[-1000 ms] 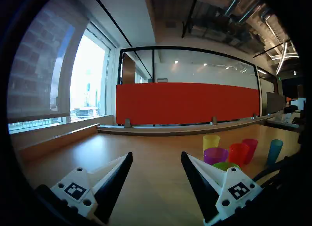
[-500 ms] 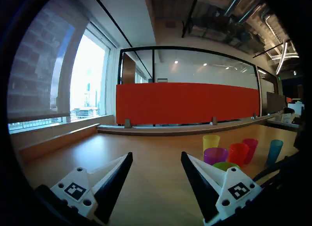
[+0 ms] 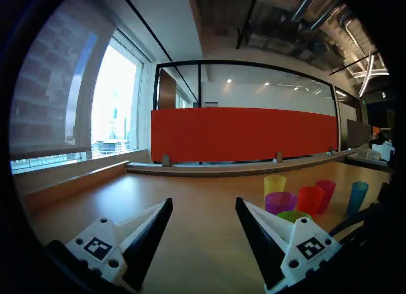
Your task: Pour water
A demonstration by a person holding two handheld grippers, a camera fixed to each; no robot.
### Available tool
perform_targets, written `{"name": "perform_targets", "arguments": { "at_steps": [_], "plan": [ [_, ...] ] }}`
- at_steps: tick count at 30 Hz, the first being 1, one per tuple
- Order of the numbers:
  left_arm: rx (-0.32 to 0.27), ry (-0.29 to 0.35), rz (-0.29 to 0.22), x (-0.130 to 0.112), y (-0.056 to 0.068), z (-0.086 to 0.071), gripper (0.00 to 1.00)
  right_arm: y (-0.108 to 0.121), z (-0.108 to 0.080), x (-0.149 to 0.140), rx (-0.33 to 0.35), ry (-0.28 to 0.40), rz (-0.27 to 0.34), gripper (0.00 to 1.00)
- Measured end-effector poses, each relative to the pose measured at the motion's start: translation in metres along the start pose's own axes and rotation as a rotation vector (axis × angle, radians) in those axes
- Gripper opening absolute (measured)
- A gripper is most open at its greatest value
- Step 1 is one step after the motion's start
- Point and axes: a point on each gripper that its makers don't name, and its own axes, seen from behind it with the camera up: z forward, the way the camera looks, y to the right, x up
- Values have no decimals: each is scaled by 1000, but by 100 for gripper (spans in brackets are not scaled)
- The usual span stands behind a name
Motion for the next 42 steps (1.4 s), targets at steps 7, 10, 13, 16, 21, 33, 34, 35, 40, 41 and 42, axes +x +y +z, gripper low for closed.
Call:
{"name": "perform_targets", "arguments": {
  "at_steps": [7,10,13,16,21,33,34,35,40,41,42],
  "plan": [
    [0,0,0,0,0,0,92,7,2,-14,-22,-20,-2,99],
    [0,0,0,0,0,0,92,9,4,-21,-29,-28,8,99],
    [0,0,0,0,0,0,92,10,5,-27,-30,-34,22,99],
    [0,0,0,-1,-1,0,92,10,7,-31,-31,-39,30,99],
    [0,0,0,-1,0,0,92,12,9,-36,-35,-51,24,100],
    [0,0,0,-1,0,0,92,11,11,-45,-36,-97,7,99],
    [0,0,0,-1,0,0,92,10,11,-45,-35,-97,7,99],
    [0,0,0,-1,0,0,92,9,12,-45,-33,-97,7,99],
    [0,0,0,-1,0,0,92,9,12,-45,-32,-98,7,99],
    [0,0,0,-1,0,0,92,9,12,-45,-32,-97,7,99],
    [0,0,0,-1,0,0,92,9,12,-46,-31,-97,7,99]
  ]
}}
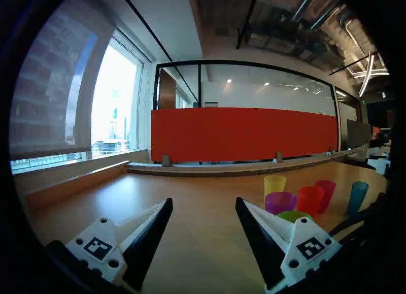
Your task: Pour water
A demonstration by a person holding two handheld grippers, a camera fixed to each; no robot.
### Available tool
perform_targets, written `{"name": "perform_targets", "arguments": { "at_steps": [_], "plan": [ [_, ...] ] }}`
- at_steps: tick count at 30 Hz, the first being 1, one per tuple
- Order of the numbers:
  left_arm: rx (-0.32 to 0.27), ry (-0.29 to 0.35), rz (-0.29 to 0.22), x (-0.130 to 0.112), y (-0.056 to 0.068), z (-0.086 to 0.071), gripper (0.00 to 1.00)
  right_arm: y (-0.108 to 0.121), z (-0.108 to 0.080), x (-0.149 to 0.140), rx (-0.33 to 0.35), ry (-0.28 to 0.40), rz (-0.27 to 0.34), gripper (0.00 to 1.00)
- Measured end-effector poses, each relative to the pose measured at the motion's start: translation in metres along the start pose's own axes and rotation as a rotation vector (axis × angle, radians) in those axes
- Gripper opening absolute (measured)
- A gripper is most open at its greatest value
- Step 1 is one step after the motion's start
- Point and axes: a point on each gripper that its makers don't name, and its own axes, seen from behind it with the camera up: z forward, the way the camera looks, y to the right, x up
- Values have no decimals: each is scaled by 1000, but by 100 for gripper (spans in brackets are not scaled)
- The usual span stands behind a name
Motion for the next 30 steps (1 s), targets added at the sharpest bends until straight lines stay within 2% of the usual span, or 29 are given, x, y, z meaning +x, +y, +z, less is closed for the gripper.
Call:
{"name": "perform_targets", "arguments": {
  "at_steps": [30],
  "plan": [
    [0,0,0,1,1,0,92,-1,0,-2,8,-3,0,100]
  ]
}}
